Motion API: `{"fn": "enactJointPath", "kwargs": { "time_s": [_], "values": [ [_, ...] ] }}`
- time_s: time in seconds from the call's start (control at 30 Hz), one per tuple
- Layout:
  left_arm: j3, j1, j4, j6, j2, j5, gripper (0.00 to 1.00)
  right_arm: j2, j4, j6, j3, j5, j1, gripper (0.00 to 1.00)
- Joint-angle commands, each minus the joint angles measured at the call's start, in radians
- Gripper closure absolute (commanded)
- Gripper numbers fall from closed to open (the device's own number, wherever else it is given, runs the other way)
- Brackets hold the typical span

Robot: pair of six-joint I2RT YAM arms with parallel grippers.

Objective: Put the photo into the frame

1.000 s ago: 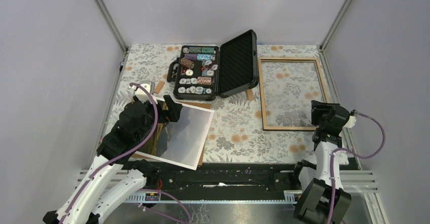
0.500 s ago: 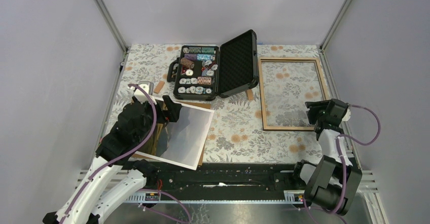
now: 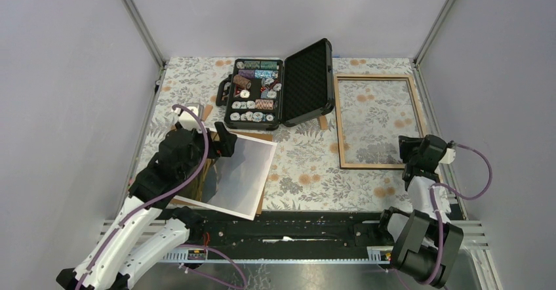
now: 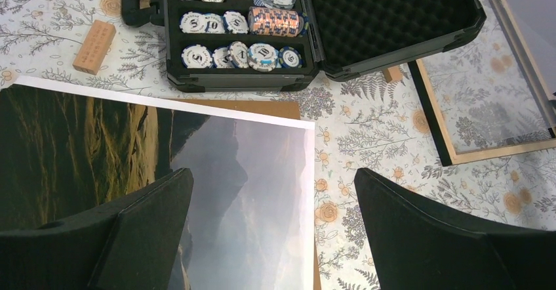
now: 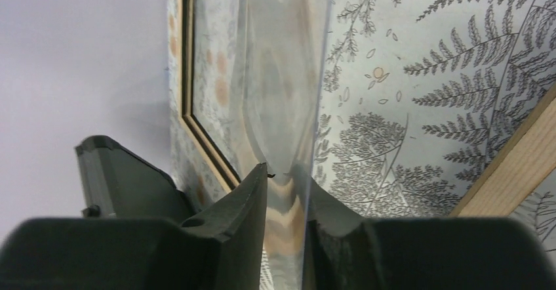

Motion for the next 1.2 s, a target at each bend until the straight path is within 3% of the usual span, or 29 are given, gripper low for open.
{"fn": "enactJointPath", "kwargs": {
  "time_s": [0.0, 0.23, 0.6, 1.17],
  "values": [
    [-0.005, -0.001, 0.05, 0.011, 0.014, -0.019, 0.01, -0.057, -0.02, 0.063, 0.061, 0.061, 0.007, 0.76],
    [-0.002, -0.001, 0.042, 0.008, 0.03, -0.031, 0.01, -0.083, -0.039, 0.193, 0.078, 0.018, 0.007, 1.0],
    [-0.003, -0.001, 0.04, 0.005, 0.033, -0.042, 0.01, -0.127, -0.019, 0.339, 0.138, 0.007, 0.005, 1.0],
    [-0.002, -0.001, 0.04, 0.005, 0.028, -0.041, 0.01, 0.109, -0.126, 0.262, 0.653, -0.102, 0.005, 1.0]
  ]
}}
